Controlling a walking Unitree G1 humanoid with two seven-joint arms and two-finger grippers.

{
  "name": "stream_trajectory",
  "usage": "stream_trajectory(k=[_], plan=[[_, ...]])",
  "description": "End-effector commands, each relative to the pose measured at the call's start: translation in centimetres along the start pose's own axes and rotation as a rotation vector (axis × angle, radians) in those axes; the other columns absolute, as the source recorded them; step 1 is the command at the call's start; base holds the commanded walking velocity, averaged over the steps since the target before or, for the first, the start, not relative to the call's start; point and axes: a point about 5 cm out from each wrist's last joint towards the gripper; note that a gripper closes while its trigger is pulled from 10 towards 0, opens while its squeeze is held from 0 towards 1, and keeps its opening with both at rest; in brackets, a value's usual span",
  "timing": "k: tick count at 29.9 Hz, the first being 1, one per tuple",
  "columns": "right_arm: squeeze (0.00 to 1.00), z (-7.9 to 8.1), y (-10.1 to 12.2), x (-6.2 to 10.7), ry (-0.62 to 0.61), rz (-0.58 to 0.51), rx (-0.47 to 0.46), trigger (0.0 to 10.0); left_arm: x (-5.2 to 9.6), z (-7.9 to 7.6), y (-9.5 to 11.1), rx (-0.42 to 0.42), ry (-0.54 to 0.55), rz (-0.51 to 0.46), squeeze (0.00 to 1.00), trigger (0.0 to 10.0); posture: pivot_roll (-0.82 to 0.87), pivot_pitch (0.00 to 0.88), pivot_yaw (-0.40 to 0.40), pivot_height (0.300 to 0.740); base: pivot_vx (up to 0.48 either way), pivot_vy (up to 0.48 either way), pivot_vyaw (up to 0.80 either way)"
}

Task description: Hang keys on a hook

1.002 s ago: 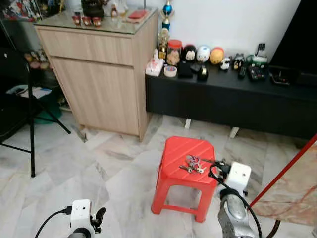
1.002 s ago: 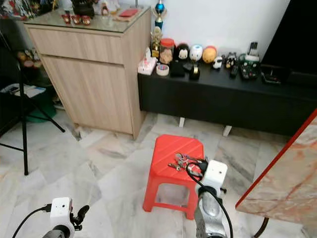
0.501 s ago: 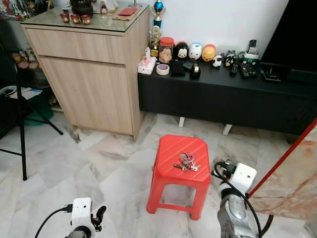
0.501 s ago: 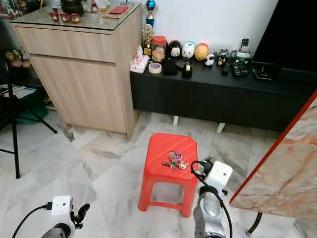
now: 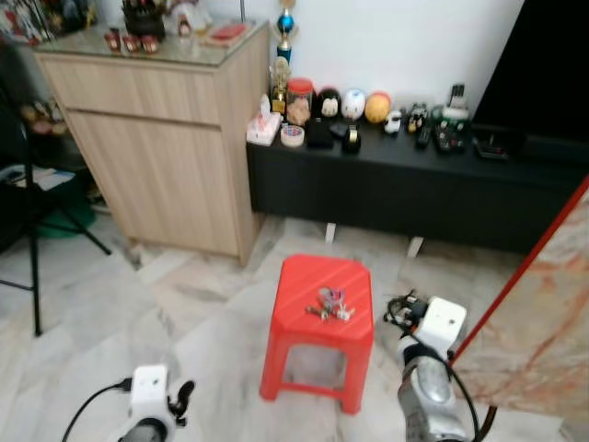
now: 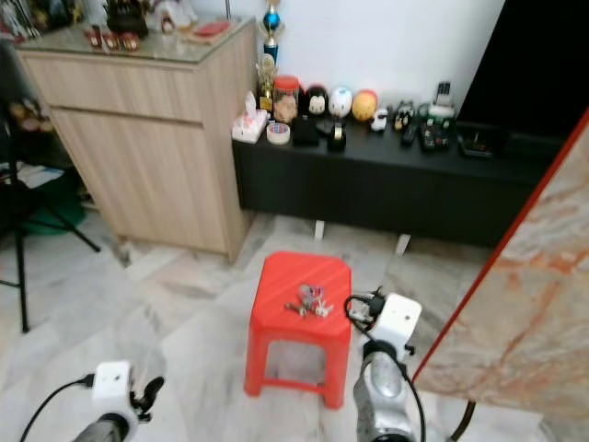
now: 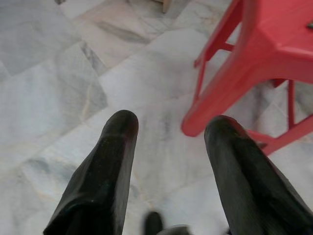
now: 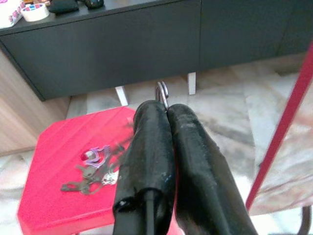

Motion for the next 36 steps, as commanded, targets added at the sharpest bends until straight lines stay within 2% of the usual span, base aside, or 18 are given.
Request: stream_trajectory(k=[1,8,12,27,36], plan=[[0.00,0.6,0.5,-0.2,0.012,-0.022,-0.009,10.0,0.0,0.4,0.1,-0.029,0.000,0.006,0.00,10.0,0.07,0.004,-0.063,0.740,0.000,-0.296,0.00],[0.00,0.7,0.3,-0.1,0.013,-0.003,-0.019,10.0,0.0,0.3,0.2,-0.030,-0.004,0.004,0.00,10.0,0.07,0.000,-0.062,0.740,0.000,-0.299,0.00],[0.00,0.7,0.2,-0.2,0.011,0.004,-0.018,10.0,-0.1,0.3,0.2,-0.029,-0.004,0.002,0.00,10.0,0.07,0.000,-0.062,0.740,0.000,-0.297,-0.73],[0.00,0.7,0.7,-0.4,0.016,-0.024,0.008,10.0,-0.1,0.1,0.1,-0.029,-0.005,0.009,0.00,10.0,0.07,0.003,-0.064,0.740,0.000,-0.277,0.00],[0.00,1.1,1.6,-0.7,0.051,-0.063,0.042,10.0,-0.1,0.2,0.0,-0.022,0.011,0.016,0.00,10.0,0.07,0.005,-0.063,0.740,0.000,0.000,0.00]])
Point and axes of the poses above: a point about 5 cm out from each wrist's last joint towards the gripper, its own x axis pointing back from the gripper into the wrist, its own y axis along the axis of the wrist's last joint, z = x × y, and after that the axes turned 1 degree about x, right-handed
